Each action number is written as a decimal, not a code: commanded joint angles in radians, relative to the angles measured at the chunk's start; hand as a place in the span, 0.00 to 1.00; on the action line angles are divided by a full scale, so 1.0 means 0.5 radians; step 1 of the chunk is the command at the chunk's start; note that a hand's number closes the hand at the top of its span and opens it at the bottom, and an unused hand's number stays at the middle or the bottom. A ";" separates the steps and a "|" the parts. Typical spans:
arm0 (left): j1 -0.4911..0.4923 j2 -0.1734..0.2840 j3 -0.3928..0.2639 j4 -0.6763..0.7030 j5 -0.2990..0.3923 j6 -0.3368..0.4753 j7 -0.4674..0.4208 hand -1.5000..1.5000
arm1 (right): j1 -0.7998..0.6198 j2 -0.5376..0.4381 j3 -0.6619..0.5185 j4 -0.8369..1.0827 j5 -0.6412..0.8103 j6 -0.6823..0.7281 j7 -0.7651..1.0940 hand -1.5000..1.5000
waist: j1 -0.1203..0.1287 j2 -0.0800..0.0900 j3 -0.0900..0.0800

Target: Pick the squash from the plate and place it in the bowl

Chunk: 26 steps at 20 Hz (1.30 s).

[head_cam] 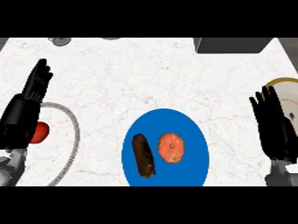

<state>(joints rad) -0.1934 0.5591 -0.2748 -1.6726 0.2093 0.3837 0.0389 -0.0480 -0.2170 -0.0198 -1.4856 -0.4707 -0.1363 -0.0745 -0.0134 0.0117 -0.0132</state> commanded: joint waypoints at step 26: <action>0.001 -0.340 -0.277 0.255 0.171 -0.559 -0.110 0.50 | -0.724 -0.457 1.221 -0.112 1.781 0.548 1.371 0.00 | 0.058 -0.028 0.011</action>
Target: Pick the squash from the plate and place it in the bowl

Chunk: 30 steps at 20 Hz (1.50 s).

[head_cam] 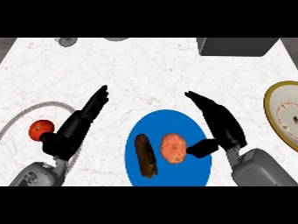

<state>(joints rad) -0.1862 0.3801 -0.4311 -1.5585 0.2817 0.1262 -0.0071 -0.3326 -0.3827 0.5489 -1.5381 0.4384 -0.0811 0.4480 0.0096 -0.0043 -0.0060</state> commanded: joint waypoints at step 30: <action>0.109 -0.076 0.197 0.062 -0.098 -0.200 -0.076 0.50 | -0.432 0.435 0.319 -0.218 -0.241 0.937 1.519 0.00 | -0.023 0.004 0.011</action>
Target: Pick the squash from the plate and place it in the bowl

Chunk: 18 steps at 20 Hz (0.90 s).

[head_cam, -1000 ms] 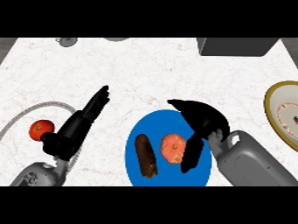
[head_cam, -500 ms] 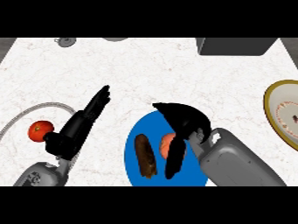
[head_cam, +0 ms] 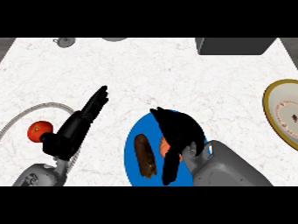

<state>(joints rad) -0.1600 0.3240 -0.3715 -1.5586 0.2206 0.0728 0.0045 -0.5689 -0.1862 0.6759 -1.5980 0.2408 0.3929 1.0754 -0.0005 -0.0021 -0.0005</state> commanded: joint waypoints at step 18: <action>0.000 -0.118 0.171 0.019 -0.126 -0.167 0.052 0.50 | 0.382 0.111 -0.006 0.075 0.663 0.057 0.002 0.00 | 0.001 0.003 0.001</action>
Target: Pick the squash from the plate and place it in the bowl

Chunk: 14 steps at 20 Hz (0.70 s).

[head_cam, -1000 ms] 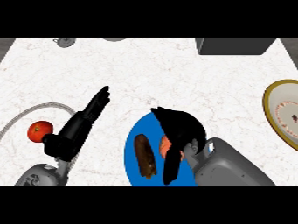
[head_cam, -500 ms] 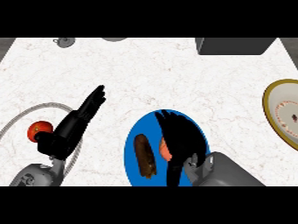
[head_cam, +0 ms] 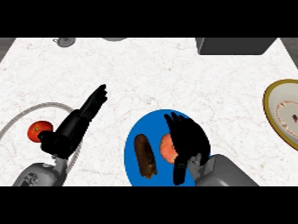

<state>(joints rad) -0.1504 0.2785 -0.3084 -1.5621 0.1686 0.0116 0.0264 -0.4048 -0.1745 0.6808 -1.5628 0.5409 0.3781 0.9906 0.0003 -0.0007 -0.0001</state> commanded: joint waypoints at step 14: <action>0.102 -0.119 0.148 -0.016 -0.135 -0.177 -0.052 0.50 | 0.021 0.160 -0.202 0.535 0.458 -0.229 -0.677 1.00 | 0.011 0.004 0.001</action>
<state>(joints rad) -0.1162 0.2192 -0.2533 -1.5822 0.1070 -0.0549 0.0319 -0.3686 -0.0899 0.5929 -1.3888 0.7130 0.3361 0.7832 0.0027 -0.0003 -0.0001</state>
